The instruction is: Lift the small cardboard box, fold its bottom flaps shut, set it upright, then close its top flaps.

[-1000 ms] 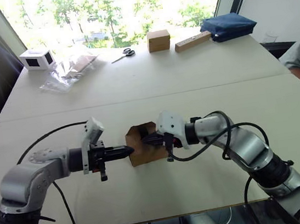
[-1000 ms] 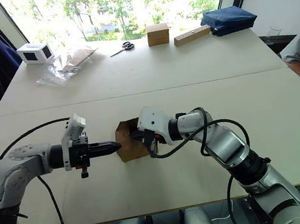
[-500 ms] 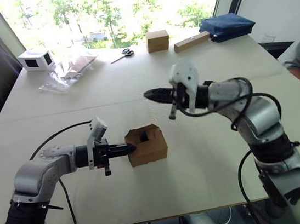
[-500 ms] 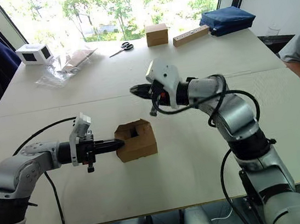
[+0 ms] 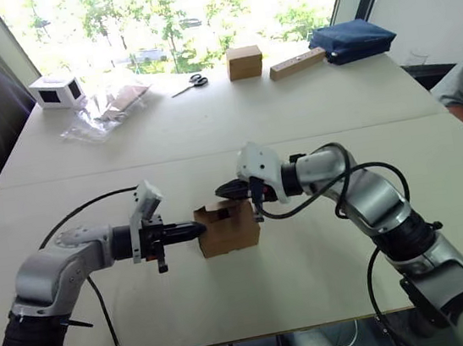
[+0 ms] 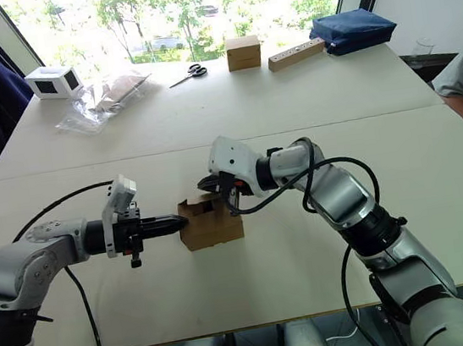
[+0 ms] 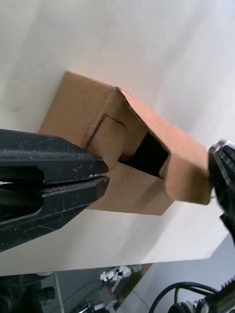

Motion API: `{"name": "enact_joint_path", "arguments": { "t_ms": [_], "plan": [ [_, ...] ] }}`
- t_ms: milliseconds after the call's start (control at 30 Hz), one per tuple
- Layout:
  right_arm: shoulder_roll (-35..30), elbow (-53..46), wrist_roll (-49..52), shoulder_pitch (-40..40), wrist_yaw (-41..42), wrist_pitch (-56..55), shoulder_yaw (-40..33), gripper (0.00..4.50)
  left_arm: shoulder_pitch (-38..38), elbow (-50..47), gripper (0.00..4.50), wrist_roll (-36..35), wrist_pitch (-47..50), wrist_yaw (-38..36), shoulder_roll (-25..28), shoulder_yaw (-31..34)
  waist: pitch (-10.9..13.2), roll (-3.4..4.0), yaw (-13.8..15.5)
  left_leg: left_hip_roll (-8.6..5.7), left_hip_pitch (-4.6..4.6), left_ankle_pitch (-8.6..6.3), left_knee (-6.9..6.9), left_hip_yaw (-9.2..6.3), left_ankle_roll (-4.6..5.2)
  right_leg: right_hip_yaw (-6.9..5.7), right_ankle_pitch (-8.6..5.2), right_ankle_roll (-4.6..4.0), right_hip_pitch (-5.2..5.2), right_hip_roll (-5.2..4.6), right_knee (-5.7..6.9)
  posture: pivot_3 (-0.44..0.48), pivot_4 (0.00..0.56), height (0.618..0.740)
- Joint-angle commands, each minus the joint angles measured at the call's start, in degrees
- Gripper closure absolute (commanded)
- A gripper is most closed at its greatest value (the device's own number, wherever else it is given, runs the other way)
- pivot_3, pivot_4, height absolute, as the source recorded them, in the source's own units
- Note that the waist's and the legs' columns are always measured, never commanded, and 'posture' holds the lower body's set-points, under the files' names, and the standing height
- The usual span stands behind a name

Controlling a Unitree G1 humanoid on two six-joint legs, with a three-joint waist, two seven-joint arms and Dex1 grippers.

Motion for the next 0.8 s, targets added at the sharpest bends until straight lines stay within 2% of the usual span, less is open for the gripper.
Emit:
{"name": "enact_joint_path", "arguments": {
  "t_ms": [33,167,433,800],
  "plan": [
    [-0.2,-3.0,0.0,0.9,0.1,0.5,0.1,4.50,0.9,-1.9,4.48,-0.7,-0.6,-0.3,1.1,1.3,0.0,0.00,0.0,0.00,0.00,0.00,0.00,0.00,0.00,0.00,0.00,0.00,0.00,0.00,0.00,0.000,0.150,0.740],
    [0.2,-3.3,-0.4,1.4,-0.6,1.1,0.0,4.50,0.3,-1.8,4.48,-2.1,0.1,0.5,1.3,3.1,0.0,0.00,0.0,0.00,0.00,0.00,0.00,0.00,0.00,0.00,0.00,0.00,0.00,0.00,0.00,0.000,0.150,0.740],
    [0.9,-2.9,-0.8,1.3,-1.6,1.0,-0.3,4.50,-3.9,2.4,4.48,-7.2,2.6,4.0,-2.2,7.8,0.0,0.00,0.1,-0.01,0.00,0.00,0.01,-0.01,-0.01,0.00,0.00,0.00,0.00,-0.01,-0.01,0.000,0.150,0.740],
    [0.7,-5.0,-0.1,1.6,-2.2,2.1,-0.7,4.50,-5.8,5.6,4.48,-2.4,-1.3,7.7,-6.9,3.5,0.0,0.00,0.0,-0.01,0.00,0.02,0.00,0.00,-0.04,-0.01,0.00,0.00,0.00,0.00,-0.01,0.000,0.150,0.740]
  ]
}}
